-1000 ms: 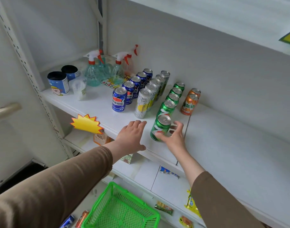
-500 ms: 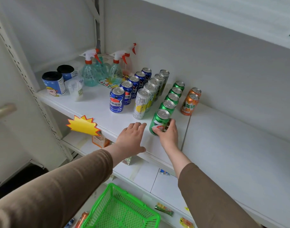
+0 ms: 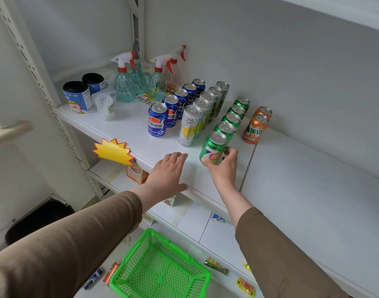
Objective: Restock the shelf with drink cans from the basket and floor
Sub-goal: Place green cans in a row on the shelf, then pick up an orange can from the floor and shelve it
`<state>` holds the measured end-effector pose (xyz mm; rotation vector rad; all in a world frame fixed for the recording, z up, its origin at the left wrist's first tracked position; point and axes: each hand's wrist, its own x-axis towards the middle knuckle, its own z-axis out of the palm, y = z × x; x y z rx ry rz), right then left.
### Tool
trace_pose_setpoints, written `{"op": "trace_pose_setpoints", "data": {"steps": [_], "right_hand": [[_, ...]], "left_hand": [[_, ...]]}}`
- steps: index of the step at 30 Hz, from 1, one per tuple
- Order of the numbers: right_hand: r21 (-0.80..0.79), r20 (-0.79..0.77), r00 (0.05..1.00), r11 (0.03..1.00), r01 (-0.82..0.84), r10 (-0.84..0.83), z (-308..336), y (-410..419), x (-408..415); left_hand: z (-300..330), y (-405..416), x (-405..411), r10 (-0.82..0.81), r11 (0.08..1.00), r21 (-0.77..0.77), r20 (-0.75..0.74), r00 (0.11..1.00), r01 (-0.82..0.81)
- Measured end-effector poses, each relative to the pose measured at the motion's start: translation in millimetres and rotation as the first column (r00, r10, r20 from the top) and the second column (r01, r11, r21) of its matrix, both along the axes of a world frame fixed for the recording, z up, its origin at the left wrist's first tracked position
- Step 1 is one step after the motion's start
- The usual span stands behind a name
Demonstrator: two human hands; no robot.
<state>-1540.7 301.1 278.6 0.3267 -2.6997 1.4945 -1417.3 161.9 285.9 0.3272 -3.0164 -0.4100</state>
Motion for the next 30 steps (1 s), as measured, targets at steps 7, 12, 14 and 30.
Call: {"op": "trace_pose_setpoints", "data": {"steps": [7, 12, 14, 30], "right_hand": [[0.218, -0.355, 0.934, 0.975, 0.037, 0.044, -8, -1, 63], [0.45, -0.418, 0.852, 0.886, -0.108, 0.316, -18, -25, 113], [0.511, -0.395, 0.836, 0.848, -0.145, 0.381, -25, -40, 132], [0.644, 0.06, 0.843, 0.624, -0.442, 0.535, -216, -175, 295]], "left_hand": [[-10, -15, 39, 0.031, 0.999, -0.034, -0.049, 0.998, -0.033], [-22, -45, 83, 0.027, 0.995, -0.095, -0.081, 0.996, -0.035], [-30, -62, 105, 0.032, 0.995, -0.093, -0.069, 0.997, -0.039], [-213, -228, 300, 0.06, 0.997, -0.058, 0.193, 0.979, -0.05]]}}
